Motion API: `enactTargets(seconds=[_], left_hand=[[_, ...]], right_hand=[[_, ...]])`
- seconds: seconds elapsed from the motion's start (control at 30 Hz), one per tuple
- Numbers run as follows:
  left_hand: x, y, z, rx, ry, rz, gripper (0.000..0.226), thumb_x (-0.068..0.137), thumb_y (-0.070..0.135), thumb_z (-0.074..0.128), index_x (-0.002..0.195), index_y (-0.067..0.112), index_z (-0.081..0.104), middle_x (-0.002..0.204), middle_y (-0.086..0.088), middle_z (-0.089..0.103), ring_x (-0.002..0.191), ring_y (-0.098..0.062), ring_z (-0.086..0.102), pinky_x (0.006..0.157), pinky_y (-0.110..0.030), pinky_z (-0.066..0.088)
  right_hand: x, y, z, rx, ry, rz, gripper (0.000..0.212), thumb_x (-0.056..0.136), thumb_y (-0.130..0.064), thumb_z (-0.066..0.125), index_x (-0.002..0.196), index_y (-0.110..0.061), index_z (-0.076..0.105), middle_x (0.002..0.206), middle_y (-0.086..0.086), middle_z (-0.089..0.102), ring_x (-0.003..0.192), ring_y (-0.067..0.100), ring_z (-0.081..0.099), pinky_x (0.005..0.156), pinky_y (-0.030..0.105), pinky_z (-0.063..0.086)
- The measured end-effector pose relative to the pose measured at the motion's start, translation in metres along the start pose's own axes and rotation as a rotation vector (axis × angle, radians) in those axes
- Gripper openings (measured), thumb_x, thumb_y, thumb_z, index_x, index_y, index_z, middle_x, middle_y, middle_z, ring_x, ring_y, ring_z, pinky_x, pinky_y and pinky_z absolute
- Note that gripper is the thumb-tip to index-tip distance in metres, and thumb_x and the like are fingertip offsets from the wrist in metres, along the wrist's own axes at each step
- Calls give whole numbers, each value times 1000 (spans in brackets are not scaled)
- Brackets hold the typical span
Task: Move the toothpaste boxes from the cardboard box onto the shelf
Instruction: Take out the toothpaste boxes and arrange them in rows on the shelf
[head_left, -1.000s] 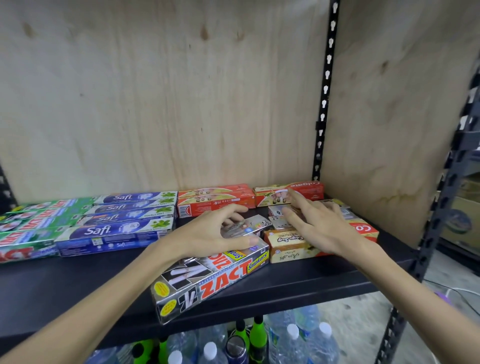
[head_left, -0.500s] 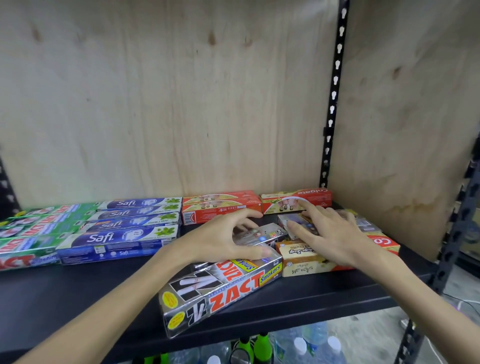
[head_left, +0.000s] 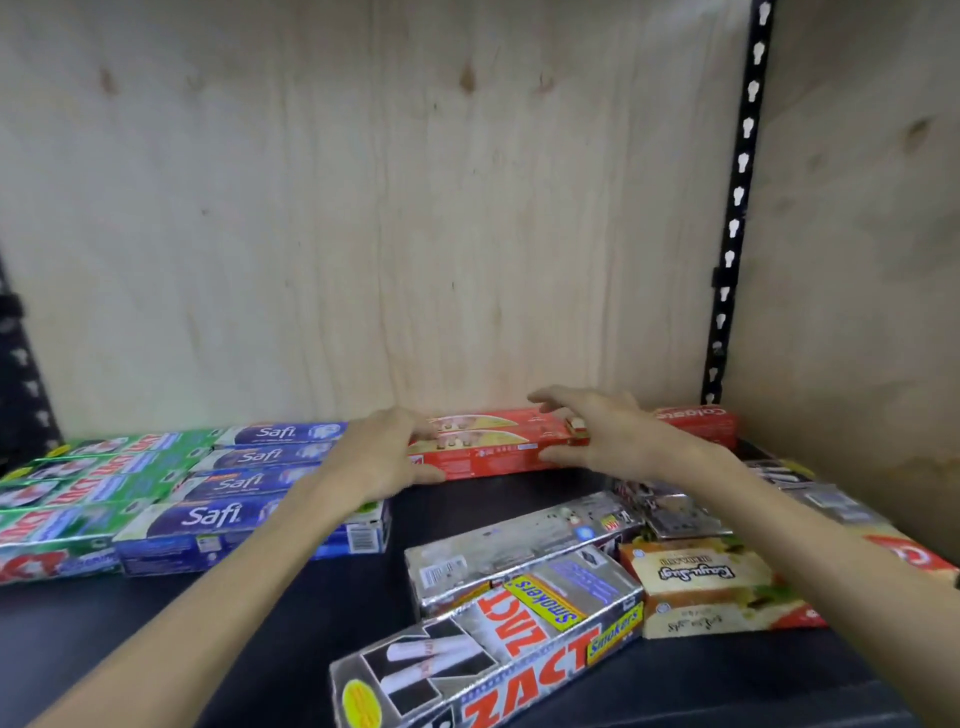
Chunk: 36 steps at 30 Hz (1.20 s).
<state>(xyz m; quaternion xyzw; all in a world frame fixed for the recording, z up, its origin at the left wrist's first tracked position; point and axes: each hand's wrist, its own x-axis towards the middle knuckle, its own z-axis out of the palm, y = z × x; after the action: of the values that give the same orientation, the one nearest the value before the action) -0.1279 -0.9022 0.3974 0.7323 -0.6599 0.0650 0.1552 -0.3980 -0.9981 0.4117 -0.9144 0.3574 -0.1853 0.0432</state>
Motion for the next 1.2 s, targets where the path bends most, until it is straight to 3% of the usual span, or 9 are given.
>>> enactTargets(seconds=[0.17,0.3,0.47,0.6,0.7,0.8,0.97,1.07,1.2], left_hand=[[-3,5,5,64,145,35,45,81,45,79,122,30,72,123,-1,69,118,-24,60,102,-37,42],[-8,8,-3,-37,161,71,33,80,39,81,112,30,77,112,4,73,109,-20,62,100,-35,41],[-9,1,-6,-42,151,109,19,93,47,65,108,40,74,98,18,71,95,-5,57,109,-40,31],[-6,2,-5,-46,119,88,27,104,42,47,109,38,73,67,24,49,80,2,49,109,-41,26],[-5,3,-3,-28,193,89,28,102,47,48,107,36,73,73,26,53,92,-6,52,107,-41,27],[-4,0,-4,-125,273,80,40,87,70,53,99,39,73,83,29,63,94,1,54,98,-37,28],[-12,0,-8,-265,51,104,59,56,82,70,101,43,69,96,30,70,105,15,52,99,-34,26],[-11,-2,-8,-208,70,141,51,67,77,68,105,43,69,96,32,67,108,8,52,103,-36,25],[-9,1,-4,-92,123,179,28,94,60,51,104,42,70,84,23,60,100,-3,44,102,-38,24]], right_hand=[[8,10,13,33,-12,-17,80,80,-42,83,148,-28,44,134,-1,64,123,21,56,105,33,38],[9,13,14,69,42,-43,82,71,-42,89,143,-27,51,109,-5,69,105,19,61,98,37,44],[5,26,13,215,100,-51,63,76,-34,87,133,-31,59,93,-11,73,101,12,64,97,33,47],[6,36,16,241,128,-5,41,93,-39,70,131,-33,59,103,-11,74,106,14,65,102,41,49],[1,30,14,253,110,9,47,89,-50,70,131,-32,60,110,-15,72,108,8,65,96,19,48],[-6,28,10,343,49,18,65,74,-61,74,131,-34,60,107,-17,74,108,-1,65,90,8,45],[-10,30,8,339,-28,50,63,75,-42,85,132,-29,59,113,-12,68,107,-7,58,76,-7,35],[-11,27,7,282,-42,66,66,78,-55,77,137,-33,55,125,-12,67,116,2,56,81,-1,35],[-10,27,5,66,15,126,77,75,-89,36,132,-40,57,123,-17,69,119,9,60,111,40,33]])
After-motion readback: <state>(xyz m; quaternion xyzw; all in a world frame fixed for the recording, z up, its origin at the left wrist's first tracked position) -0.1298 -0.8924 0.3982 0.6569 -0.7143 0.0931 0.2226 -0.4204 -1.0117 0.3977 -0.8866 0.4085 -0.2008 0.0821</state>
